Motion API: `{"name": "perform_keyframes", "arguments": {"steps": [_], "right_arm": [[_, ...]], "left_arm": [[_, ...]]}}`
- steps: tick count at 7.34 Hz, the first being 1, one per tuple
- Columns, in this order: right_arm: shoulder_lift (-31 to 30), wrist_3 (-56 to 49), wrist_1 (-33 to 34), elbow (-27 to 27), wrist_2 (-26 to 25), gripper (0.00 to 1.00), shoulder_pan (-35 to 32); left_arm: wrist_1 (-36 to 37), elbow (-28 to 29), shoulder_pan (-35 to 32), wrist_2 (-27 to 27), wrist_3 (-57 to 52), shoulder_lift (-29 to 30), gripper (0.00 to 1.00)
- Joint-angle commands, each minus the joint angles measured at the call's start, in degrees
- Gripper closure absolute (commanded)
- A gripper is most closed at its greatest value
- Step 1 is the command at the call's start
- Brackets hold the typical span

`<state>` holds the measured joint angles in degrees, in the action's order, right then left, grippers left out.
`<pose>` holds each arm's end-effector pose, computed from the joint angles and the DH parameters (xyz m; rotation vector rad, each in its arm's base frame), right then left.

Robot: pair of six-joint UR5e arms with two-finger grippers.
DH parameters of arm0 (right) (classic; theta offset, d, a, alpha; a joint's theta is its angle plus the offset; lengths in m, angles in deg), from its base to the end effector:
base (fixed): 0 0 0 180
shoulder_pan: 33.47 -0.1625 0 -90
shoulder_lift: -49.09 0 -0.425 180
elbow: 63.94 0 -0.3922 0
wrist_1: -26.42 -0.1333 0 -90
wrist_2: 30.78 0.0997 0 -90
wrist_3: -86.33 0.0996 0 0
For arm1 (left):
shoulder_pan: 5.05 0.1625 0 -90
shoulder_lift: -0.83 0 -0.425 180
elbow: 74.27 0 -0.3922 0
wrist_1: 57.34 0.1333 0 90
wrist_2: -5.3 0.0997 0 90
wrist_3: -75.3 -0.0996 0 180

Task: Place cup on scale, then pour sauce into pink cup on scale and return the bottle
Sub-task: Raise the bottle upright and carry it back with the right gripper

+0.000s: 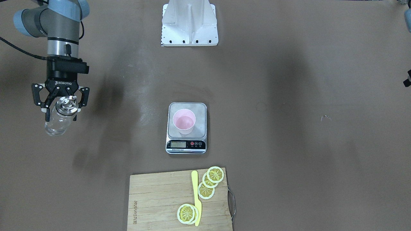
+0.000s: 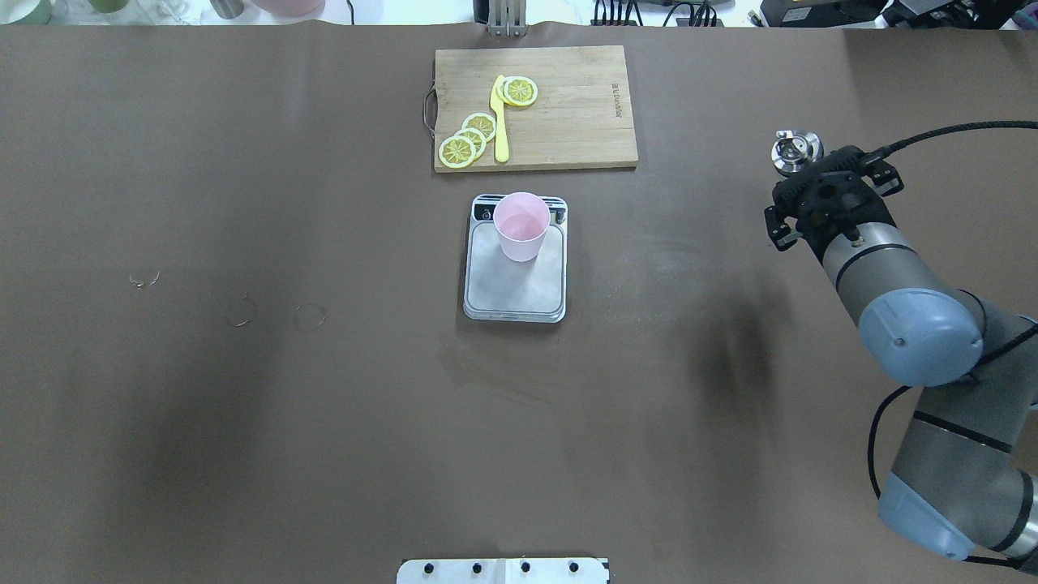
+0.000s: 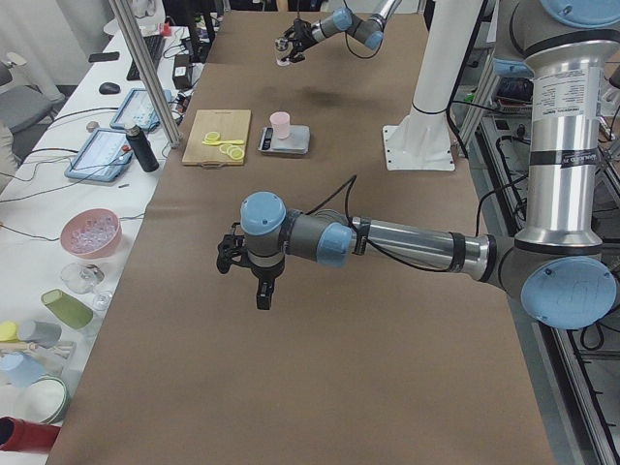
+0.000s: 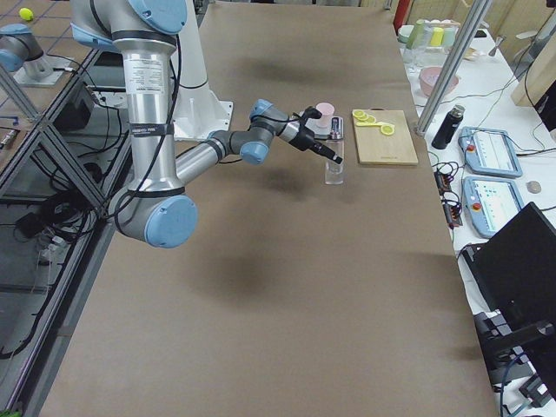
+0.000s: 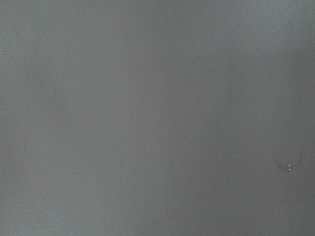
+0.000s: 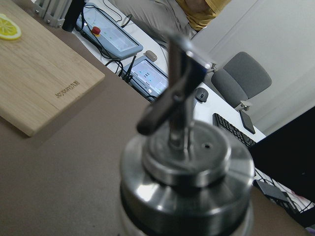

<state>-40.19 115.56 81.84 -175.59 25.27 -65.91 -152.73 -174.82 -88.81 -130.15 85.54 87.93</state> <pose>-0.3136 -0.4232 0.3997 1.0696 -0.2672 -0.1491 -0.0098 -0.4840 0.5803 0.1001 0.8122 0.0244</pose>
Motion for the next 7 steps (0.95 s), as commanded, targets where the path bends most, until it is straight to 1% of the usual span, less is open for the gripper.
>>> {"name": "perform_keyframes", "arguments": {"steps": [1,2,3,4,5,7], "right_arm": [[-7.73,5.13,-13.08,1.16,8.41,1.0,-4.96],[-11.06,5.67,-14.53,1.61,10.03,1.0,-6.74],[-11.35,9.59,-15.42,2.83,10.82,1.0,-7.36],[-11.27,12.15,-16.47,3.89,10.92,1.0,-7.28],[-11.18,13.13,-18.83,5.64,10.92,1.0,-7.28],[-10.92,15.14,-24.28,10.99,10.57,1.0,-7.28]], "left_arm": [[0.03,0.1,0.0,0.62,0.14,-0.08,0.02],[0.03,0.27,0.0,0.72,0.22,-0.08,0.02],[0.11,0.45,0.0,1.24,0.22,-0.08,0.02],[0.03,0.54,0.09,3.68,0.31,0.18,0.02],[0.03,0.54,0.0,4.58,0.4,0.27,0.02],[0.03,0.54,0.0,4.32,0.49,0.27,0.02]]}}
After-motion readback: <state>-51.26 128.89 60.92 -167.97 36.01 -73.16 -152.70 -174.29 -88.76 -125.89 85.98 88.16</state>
